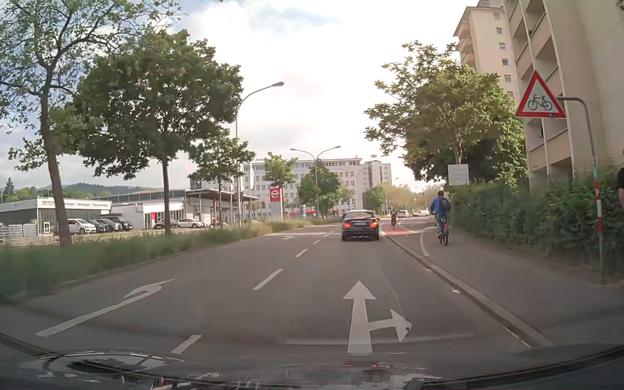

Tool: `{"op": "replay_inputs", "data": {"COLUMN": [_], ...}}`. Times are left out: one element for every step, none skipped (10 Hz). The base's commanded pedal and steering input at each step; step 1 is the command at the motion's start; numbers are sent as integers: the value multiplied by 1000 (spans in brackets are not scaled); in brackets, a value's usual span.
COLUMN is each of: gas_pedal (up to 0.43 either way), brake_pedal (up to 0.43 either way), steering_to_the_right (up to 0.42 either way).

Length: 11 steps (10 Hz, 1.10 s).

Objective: Follow the waypoints while adhering to traffic rules and regulations

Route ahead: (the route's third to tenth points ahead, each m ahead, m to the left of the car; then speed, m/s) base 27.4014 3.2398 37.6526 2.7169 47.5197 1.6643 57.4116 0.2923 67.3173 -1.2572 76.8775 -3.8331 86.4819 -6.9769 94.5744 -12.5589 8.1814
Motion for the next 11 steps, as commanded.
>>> {"op": "replay_inputs", "data": {"gas_pedal": [0,0,0,0,0,0,0,0,0,0,0], "brake_pedal": [110,110,116,122,128,128,128,128,128,128,134], "steering_to_the_right": [9,8,8,7,6,6,6,6,6,6,6]}}
